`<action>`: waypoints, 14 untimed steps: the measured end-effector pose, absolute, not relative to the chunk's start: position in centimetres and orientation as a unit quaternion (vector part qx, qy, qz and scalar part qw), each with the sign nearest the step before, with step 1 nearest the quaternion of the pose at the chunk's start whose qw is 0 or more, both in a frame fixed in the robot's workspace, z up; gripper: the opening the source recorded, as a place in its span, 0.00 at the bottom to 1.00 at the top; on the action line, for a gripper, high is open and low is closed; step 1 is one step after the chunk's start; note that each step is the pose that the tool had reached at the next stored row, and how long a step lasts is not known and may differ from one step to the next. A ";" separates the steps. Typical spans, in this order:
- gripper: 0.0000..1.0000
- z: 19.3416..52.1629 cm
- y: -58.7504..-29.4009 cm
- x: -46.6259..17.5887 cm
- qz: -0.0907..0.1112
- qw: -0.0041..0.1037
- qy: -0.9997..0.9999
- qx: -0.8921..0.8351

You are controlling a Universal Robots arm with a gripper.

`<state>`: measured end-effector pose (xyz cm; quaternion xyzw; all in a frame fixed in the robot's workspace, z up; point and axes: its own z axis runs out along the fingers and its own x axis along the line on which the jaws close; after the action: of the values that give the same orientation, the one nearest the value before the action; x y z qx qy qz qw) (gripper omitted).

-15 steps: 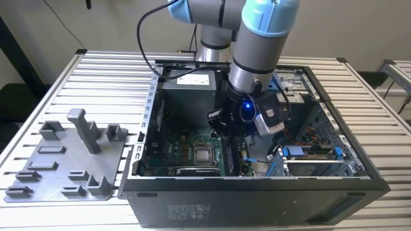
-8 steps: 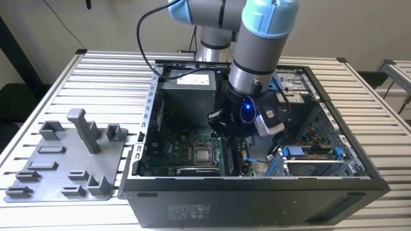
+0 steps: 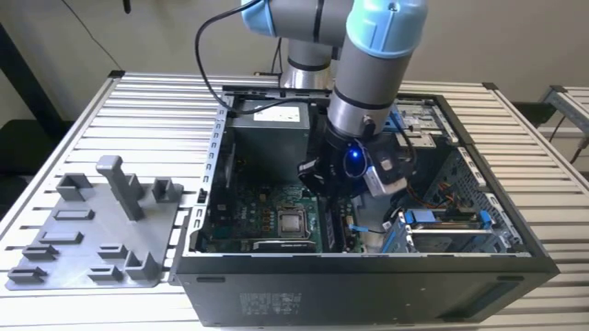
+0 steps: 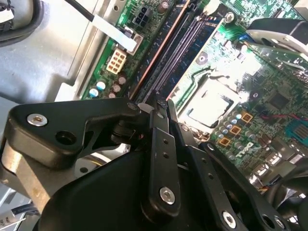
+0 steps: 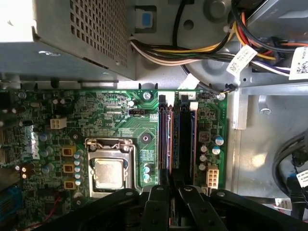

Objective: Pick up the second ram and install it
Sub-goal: 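Insert the second ram into the second slot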

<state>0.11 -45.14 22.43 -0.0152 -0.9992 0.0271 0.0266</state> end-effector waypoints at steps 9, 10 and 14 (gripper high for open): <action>0.14 22.3 -45.1 0.2 0.027 0.027 -0.999 -0.016; 0.14 22.3 -45.1 0.2 0.027 0.027 -0.999 -0.016; 0.14 22.3 -45.2 0.2 0.027 0.028 -0.999 -0.017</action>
<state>0.21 -45.16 22.34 -0.0174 -0.9991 0.0270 0.0277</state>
